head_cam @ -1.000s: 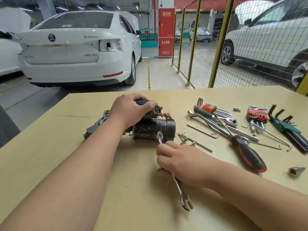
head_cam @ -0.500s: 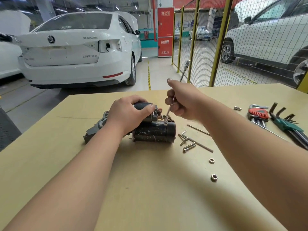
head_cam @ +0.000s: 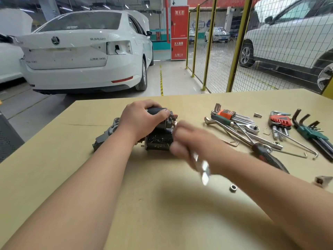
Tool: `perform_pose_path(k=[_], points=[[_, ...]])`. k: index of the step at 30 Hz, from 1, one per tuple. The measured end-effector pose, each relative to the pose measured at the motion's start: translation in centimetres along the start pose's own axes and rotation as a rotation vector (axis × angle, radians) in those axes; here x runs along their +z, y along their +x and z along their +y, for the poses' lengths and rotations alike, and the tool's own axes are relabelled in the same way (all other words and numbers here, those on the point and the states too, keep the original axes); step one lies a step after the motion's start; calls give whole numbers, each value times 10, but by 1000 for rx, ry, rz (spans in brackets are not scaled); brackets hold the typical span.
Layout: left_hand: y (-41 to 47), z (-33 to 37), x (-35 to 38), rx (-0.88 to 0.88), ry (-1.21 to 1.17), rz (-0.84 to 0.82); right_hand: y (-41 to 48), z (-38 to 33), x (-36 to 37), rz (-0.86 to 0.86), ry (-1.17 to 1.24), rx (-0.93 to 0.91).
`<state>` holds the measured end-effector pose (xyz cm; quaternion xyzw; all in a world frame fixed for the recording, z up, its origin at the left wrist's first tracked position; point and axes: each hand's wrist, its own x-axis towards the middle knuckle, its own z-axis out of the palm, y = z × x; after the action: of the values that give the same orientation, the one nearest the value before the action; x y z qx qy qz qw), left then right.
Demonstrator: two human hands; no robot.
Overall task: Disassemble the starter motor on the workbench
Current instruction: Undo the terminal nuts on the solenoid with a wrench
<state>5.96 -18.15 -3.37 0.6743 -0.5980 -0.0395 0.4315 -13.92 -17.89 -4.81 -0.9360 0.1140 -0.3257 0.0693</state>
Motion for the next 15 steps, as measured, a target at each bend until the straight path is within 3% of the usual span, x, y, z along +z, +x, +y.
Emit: perform_pose_path(k=[3, 8, 12, 15], points=[[1, -1, 0, 11, 2, -12, -20, 4, 8, -199, -344, -138], [1, -1, -1, -5, -1, -16, -15, 3, -3, -90, -131, -84], [1, -2, 0, -7, 4, -15, -20, 5, 4, -195, -425, -193], [2, -1, 1, -9, 8, -12, -12, -1, 13, -192, -425, -150]])
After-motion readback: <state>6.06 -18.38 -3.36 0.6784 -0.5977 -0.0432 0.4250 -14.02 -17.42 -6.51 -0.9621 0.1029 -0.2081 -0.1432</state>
